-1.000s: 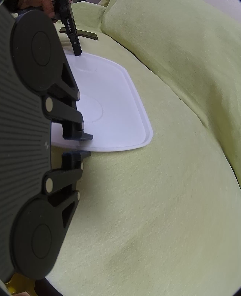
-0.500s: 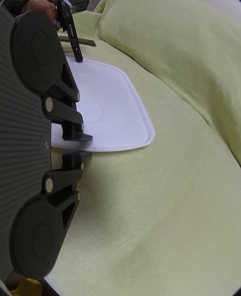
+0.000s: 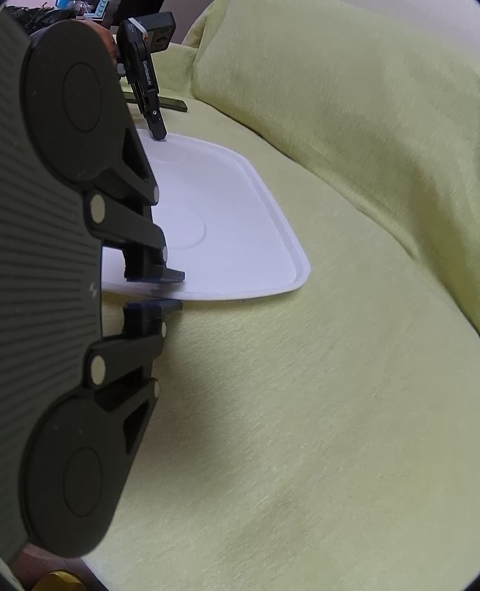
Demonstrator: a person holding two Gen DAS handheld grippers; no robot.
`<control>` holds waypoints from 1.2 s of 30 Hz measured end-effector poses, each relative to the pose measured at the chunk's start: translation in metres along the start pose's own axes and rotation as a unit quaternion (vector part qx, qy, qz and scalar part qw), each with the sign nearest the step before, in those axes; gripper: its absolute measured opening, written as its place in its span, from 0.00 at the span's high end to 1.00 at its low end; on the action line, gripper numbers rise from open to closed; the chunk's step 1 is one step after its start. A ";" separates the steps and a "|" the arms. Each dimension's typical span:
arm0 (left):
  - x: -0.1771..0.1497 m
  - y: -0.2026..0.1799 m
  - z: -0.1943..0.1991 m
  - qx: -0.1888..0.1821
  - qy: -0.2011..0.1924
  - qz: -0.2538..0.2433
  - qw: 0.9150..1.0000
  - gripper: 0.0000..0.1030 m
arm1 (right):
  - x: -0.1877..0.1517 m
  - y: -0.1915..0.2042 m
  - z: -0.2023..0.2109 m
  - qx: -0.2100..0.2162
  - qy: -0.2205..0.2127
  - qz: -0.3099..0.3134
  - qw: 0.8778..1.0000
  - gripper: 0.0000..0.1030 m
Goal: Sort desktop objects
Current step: 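Lift the white lid with both grippers and tilt it upright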
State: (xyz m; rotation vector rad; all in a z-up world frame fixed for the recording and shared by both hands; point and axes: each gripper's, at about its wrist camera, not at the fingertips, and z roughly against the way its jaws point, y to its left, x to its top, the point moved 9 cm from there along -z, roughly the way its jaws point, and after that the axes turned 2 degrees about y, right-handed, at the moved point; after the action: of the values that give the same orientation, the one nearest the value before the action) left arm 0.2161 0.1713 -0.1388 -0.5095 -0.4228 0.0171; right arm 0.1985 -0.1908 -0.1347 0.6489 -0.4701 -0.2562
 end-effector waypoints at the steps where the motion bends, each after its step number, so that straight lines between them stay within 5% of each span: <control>1: 0.000 -0.002 -0.001 -0.001 0.001 -0.003 1.000 0.91 | 0.001 0.000 0.002 -0.001 -0.002 0.002 1.000 0.95; 11: 0.011 -0.001 -0.015 -0.047 0.028 0.015 0.998 0.91 | 0.008 -0.015 0.007 0.011 0.005 -0.023 1.000 0.95; 20: 0.022 0.008 -0.026 -0.106 0.062 0.026 0.992 0.88 | 0.006 -0.035 -0.005 0.092 0.045 -0.052 0.993 0.93; 36: 0.024 -0.023 -0.014 -0.090 0.025 -0.011 0.996 0.86 | 0.010 -0.029 0.015 0.124 0.016 -0.049 0.991 0.93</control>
State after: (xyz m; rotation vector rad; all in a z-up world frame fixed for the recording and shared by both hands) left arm 0.2415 0.1474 -0.1302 -0.6807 -0.3823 -0.0562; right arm 0.1976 -0.2243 -0.1392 0.9183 -0.4439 -0.2819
